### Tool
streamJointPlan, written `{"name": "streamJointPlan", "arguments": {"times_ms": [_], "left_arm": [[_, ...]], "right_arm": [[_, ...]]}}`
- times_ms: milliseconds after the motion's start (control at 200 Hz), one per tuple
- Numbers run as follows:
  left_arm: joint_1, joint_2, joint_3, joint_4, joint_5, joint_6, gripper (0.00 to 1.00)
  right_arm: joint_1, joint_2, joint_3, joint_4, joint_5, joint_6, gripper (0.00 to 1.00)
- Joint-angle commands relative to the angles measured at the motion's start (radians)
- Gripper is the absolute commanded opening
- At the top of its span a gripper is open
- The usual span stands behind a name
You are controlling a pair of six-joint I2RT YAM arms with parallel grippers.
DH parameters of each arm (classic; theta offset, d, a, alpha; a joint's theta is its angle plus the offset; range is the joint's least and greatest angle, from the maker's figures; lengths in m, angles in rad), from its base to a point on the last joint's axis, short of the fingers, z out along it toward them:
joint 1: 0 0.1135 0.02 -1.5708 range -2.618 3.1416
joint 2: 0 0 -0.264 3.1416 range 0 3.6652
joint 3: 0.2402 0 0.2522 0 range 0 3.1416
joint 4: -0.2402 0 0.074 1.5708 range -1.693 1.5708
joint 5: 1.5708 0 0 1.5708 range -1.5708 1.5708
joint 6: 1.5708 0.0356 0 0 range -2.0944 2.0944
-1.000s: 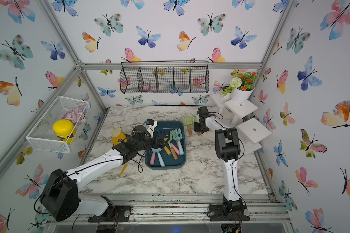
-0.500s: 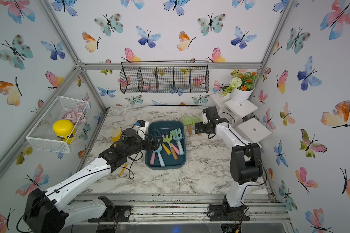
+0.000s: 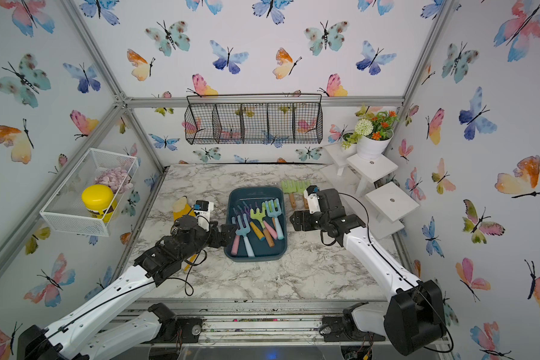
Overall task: Take the hand rake out of the storage box
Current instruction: Place the rake at the center of the board, then pick up the rake from the storage box.
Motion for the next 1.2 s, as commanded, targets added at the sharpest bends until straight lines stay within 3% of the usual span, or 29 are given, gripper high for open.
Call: {"name": "streamJointPlan", "arguments": {"times_ms": [0,320,556,826,1196], "left_arm": [[0.007,-0.039,-0.044,-0.028,-0.055,-0.021,0.92],[0.031,-0.154,-0.167,-0.032,-0.165,-0.018,0.89],[0.076,-0.255,-0.294,0.06,-0.103,-0.021,0.89],[0.076,-0.26,-0.335,0.12,-0.065,-0.006,0.89],[0.077,-0.255,-0.324,0.13,-0.011,-0.014,0.89]], "right_arm": [[0.054,0.023,0.012,0.001,-0.022,0.022,0.8],[0.219,0.185,0.072,0.011,-0.011,0.006,0.68],[0.249,0.306,0.127,0.022,0.003,-0.012,0.55],[0.259,0.457,0.211,0.003,-0.003,-0.037,0.52],[0.286,0.619,0.34,-0.082,0.11,-0.046,0.46]]}}
